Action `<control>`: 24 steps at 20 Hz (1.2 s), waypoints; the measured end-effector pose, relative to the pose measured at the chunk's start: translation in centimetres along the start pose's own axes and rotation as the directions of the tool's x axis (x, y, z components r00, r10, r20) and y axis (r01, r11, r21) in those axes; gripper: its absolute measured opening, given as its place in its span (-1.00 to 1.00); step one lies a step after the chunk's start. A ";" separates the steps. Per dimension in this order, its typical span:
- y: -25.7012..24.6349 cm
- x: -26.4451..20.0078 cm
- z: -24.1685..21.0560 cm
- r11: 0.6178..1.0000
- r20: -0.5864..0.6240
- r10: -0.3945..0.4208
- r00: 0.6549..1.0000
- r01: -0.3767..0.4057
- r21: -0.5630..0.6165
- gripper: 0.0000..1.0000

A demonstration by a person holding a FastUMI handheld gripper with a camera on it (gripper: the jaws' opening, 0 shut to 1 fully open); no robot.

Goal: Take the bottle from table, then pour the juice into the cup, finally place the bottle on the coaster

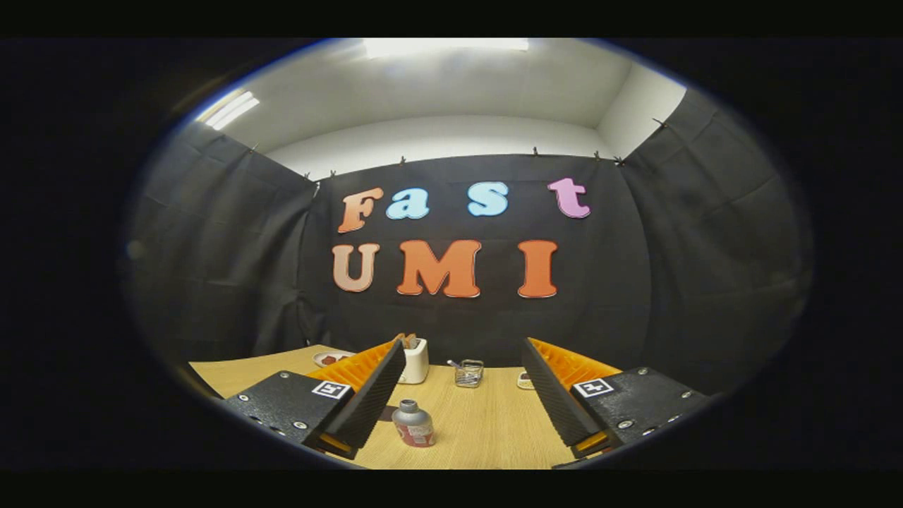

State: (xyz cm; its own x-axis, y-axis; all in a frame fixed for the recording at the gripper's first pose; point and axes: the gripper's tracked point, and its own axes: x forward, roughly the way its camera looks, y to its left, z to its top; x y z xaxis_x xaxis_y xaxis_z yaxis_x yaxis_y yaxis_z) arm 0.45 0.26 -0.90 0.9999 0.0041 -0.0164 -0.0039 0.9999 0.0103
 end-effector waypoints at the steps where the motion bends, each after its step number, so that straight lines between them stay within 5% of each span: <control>1: 0.1 0.1 -0.2 1.000 -0.004 0.003 1.000 -0.003 0.002 0.97; 11: 1.8 0.7 -4.3 0.999 -0.071 0.030 0.997 -0.028 0.034 0.97; 24: 6.3 2.2 -16.5 0.988 -0.229 0.129 0.965 -0.106 0.109 0.98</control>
State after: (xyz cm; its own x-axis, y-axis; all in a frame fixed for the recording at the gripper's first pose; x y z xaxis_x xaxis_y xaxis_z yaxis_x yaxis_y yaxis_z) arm 2.35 6.72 -17.34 0.9603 0.1354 -0.2438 -0.1083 0.9867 0.1211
